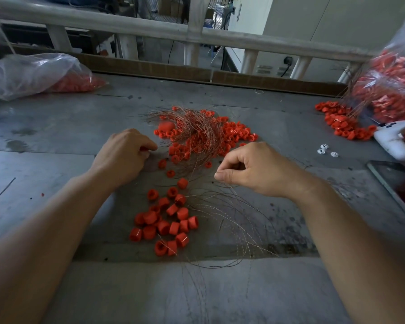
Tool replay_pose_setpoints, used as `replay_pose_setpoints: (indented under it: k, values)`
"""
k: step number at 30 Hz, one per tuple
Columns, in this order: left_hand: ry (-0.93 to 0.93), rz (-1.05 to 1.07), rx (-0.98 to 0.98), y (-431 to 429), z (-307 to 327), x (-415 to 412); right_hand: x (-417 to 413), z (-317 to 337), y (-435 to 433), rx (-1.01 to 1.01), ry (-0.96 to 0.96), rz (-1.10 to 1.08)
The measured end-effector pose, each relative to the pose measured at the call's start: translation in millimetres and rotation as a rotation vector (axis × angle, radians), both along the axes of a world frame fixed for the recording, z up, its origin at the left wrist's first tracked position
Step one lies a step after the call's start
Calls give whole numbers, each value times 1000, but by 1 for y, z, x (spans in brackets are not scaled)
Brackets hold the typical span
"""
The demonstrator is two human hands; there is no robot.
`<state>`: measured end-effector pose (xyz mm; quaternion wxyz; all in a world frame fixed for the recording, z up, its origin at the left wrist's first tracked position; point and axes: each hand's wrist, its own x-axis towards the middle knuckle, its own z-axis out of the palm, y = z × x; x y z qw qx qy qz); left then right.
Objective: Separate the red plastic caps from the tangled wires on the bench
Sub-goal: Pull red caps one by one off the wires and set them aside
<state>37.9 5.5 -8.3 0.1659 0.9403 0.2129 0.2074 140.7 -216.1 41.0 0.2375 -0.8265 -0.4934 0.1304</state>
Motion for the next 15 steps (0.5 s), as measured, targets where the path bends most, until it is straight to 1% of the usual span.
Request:
replay_pose_setpoints:
  k: [2,4,5,7,9,11,13,15]
  values:
    - [-1,17,2,0,1,-2,2,0,0,-5,-36,-24]
    - [-46,63,-26,-1,3,-4,5,0,0,-8,-85,-76]
    - [-92,96,-74,-2,5,-5,8,-1,0,-4,-114,-113]
    - [-194,111,-251,-7,12,-9,15,-2,-1,10,-167,-192]
    - [-284,38,-432,-15,21,-15,22,-4,-2,27,-184,-249]
    - [-341,-76,-563,-28,29,-20,28,-6,-3,62,-170,-287]
    - [-353,-180,-601,-40,34,-23,31,-9,-3,101,-147,-313]
    - [-334,-247,-594,-48,34,-23,31,-14,1,138,-122,-312]
